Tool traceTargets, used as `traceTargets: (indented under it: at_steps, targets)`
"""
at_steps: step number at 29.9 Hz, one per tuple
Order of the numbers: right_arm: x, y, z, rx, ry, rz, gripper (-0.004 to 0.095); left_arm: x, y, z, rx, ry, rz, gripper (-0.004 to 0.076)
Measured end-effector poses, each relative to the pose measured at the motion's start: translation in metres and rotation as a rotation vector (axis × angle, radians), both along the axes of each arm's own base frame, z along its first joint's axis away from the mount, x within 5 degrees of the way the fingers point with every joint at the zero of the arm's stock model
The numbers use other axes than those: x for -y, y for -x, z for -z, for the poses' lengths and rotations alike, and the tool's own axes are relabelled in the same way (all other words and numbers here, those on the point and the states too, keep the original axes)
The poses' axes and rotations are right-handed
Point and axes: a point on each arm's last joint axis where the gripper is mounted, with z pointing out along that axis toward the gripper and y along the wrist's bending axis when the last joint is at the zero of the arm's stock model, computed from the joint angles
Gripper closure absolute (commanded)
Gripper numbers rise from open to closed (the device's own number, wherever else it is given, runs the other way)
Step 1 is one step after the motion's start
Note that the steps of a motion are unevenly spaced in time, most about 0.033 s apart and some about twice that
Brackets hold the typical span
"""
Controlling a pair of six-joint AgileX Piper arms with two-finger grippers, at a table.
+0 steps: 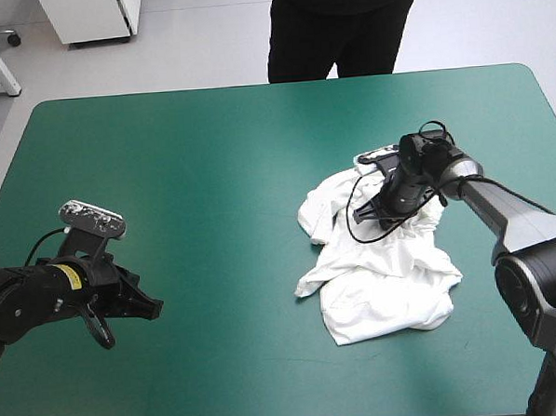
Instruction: Fold the cloth
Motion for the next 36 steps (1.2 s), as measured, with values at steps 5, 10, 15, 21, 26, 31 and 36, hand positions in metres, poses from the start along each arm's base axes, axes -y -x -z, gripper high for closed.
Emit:
traceTargets:
  at_steps: [5, 10, 15, 21, 26, 31, 36]
  targets:
    - [-0.043, 0.013, -0.003, -0.021, -0.040, -0.097, 0.0925, 0.000, 0.000, 0.000, 0.000, 0.000, 0.000, 0.0733]
    - [-0.093, 0.032, -0.007, -0.033, -0.092, -0.205, 0.0925, 0.000, 0.000, 0.000, -0.002, 0.005, -0.008, 0.0733]
    - [-0.135, 0.049, -0.014, -0.005, -0.150, -0.274, 0.0925, 0.000, 0.000, 0.000, -0.002, 0.005, -0.009, 0.0733]
    - [-0.163, 0.062, -0.025, 0.043, -0.189, -0.333, 0.0925, 0.000, 0.000, 0.000, -0.002, 0.005, -0.009, 0.0733]
    - [-0.166, 0.064, -0.025, 0.050, -0.187, -0.346, 0.0817, 0.002, 0.001, 0.000, -0.009, 0.022, -0.004, 0.0733]
    - [-0.163, 0.064, -0.025, 0.041, -0.152, -0.362, 0.0332, 0.003, 0.001, 0.000, -0.019, 0.044, 0.003, 0.0733]
    - [-0.163, 0.069, -0.025, -0.018, -0.155, -0.352, 0.0196, 0.004, 0.002, 0.000, -0.020, 0.047, -0.001, 0.0733]
